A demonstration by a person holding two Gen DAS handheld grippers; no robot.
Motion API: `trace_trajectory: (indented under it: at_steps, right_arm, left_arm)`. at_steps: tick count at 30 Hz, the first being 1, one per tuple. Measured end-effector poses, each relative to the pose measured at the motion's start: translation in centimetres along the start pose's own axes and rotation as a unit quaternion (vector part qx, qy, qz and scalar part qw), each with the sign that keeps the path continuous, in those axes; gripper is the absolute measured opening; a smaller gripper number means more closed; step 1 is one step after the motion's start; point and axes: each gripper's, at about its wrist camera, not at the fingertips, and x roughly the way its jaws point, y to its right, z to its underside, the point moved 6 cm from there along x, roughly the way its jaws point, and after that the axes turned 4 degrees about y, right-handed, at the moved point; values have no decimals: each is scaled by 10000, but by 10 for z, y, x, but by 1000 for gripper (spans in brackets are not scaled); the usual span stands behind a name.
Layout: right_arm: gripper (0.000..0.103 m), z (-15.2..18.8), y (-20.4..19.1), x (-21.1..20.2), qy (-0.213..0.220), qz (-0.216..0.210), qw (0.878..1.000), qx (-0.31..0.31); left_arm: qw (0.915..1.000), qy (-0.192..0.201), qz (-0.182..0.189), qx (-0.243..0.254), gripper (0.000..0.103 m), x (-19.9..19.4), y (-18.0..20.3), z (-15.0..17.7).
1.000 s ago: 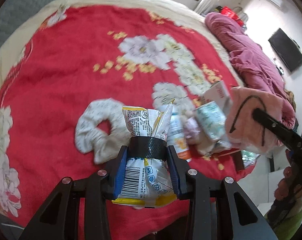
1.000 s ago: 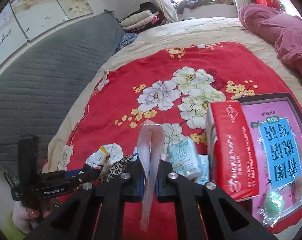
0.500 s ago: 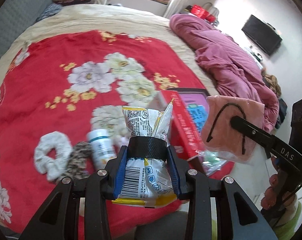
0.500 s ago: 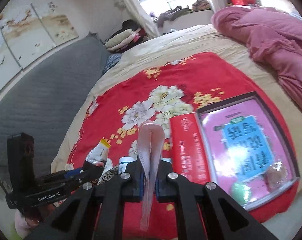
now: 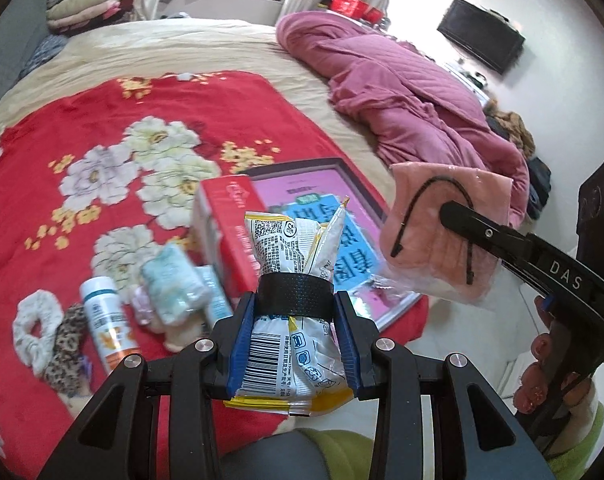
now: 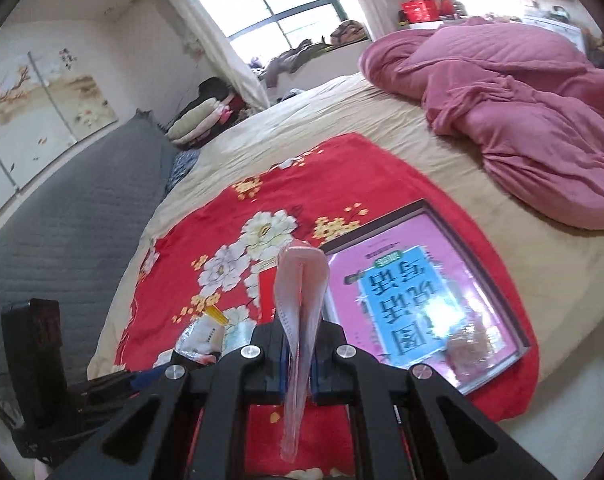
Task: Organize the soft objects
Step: 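Lift and carry the snack packet and pink mask toward the pink tray, then lower the pink mask into the tray with the right tool while the left holds the packet above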
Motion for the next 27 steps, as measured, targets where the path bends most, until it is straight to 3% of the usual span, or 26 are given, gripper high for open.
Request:
trace_trajectory:
  at_steps: [12,27]
  right_arm:
    - [8,-4,47,-3,96,260,9990,342]
    - [8,5,100,22,-51,584,9954,759]
  left_arm:
    - [9992,-274,36,276,40,44,35,-10]
    - [9953,-707,-56,666,40,115,63,-14]
